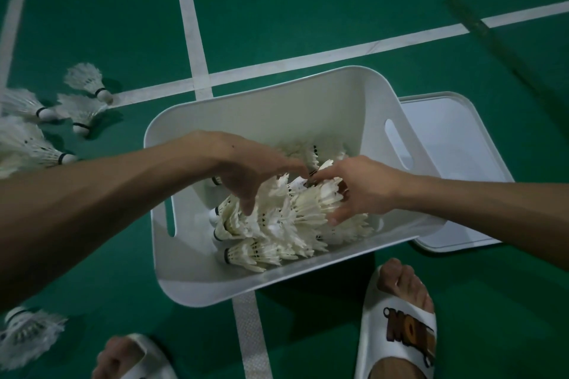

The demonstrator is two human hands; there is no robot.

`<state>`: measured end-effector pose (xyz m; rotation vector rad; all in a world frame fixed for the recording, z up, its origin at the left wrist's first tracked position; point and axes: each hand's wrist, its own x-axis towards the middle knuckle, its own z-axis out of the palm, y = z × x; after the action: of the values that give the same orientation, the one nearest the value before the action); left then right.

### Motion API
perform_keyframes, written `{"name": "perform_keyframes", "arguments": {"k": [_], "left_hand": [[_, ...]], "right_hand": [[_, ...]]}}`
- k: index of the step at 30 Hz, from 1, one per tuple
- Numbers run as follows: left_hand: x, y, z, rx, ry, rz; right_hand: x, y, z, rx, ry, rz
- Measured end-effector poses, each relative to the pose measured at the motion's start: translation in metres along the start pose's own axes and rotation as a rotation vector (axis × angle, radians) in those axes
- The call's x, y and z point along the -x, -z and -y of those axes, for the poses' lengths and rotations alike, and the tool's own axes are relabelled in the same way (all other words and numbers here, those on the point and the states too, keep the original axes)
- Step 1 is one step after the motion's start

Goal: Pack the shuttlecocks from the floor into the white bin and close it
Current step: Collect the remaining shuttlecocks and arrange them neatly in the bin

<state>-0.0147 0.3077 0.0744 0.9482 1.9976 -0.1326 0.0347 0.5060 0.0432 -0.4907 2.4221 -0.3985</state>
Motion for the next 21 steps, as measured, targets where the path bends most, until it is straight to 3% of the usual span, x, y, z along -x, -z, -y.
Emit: {"name": "perform_keyframes", "arguments": {"k": [7, 11, 16, 21], "left_hand": [[0.007, 0.004, 0.009, 0.157, 0.006, -0.239], [0.006, 0.006, 0.008, 0.275, 0.012, -0.407], [0.005, 0.01, -0.006, 0.566, -0.032, -0.508], [-0.004, 0.009, -0.018, 0.695, -0.043, -0.604]], "right_hand": [[0.008, 0.009, -0.008, -0.068, 0.016, 0.045], [0.009, 0.02, -0.015, -0.104, -0.027, -0.058], [0.01, 0.028, -0.013, -0.386, 0.006, -0.276], [0.016, 0.03, -0.007, -0.471, 0.121, -0.3]]}}
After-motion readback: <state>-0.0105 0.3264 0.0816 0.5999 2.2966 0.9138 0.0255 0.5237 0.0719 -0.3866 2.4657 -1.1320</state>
